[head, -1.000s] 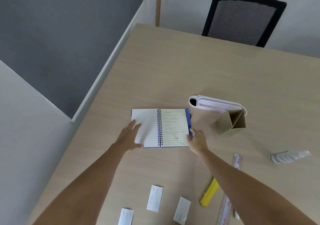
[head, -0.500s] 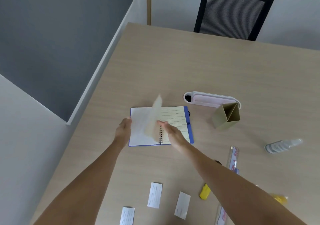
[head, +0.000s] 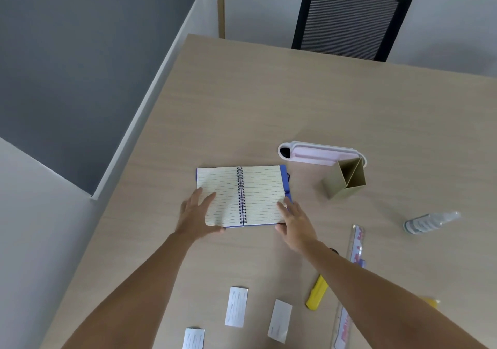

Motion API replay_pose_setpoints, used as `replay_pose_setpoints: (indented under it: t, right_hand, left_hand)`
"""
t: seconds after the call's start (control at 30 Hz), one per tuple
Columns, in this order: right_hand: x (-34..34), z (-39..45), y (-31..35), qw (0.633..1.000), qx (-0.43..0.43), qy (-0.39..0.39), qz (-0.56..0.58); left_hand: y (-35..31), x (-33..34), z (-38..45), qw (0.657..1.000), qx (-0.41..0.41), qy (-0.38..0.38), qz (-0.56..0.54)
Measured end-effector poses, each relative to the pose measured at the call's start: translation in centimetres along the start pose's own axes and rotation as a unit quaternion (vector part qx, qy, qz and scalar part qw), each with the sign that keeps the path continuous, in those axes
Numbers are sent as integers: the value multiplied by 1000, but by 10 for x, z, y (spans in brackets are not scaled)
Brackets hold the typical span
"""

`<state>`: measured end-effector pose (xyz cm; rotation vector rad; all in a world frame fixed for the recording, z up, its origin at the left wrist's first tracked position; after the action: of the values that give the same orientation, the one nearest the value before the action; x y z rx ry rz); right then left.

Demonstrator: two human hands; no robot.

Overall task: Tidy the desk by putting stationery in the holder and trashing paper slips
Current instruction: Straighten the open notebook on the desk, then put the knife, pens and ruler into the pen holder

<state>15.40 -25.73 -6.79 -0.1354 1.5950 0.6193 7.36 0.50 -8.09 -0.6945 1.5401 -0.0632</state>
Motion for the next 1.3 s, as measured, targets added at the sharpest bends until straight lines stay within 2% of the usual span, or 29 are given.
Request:
replay_pose_setpoints:
  t: [0.17, 0.43, 0.7, 0.77, 0.9, 1.0, 1.07, 1.2, 1.3]
  right_hand:
    - [-1, 0, -11, 999, 44, -32, -5]
    - [0, 11, -23, 997, 75, -35, -6]
    - [-4, 15, -25, 997, 78, -3, -3]
    - [-10, 15, -26, 996, 83, 16, 0]
    - [-35, 3, -39, 991, 104, 4, 87]
    - [-65, -28, -68, 992, 95, -9, 78]
    - [-85, -61, -101, 989, 120, -38, 76]
    - [-112, -138, -185, 967, 236, -80, 57]
    - [-123, -186, -233, 960, 268, -75, 33]
  left_hand:
    - [-18, -4, 30, 999, 22, 25, 14]
    - [-37, -3, 54, 999, 35, 36, 13]
    - [-43, -4, 52, 998, 25, 49, 41]
    - [-46, -4, 47, 998, 19, 40, 35]
    - [-65, -7, 28, 999, 30, -7, 17]
    - [-98, 1, 3, 998, 46, -33, -14]
    - [-128, 17, -18, 995, 70, -28, -60]
    - [-200, 61, -66, 983, 116, 50, -135]
    - [-256, 100, -105, 977, 118, 98, -146]
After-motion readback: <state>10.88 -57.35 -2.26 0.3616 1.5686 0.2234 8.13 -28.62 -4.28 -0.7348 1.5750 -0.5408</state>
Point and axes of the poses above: each hand's wrist, its own z-axis towards the middle knuckle, its own x-axis out of the palm, y = z × x, the point moved 5 cm from there along z, towards the middle knuckle, and after that the axes turned 15 degrees about -y, right-handed, at the moved point
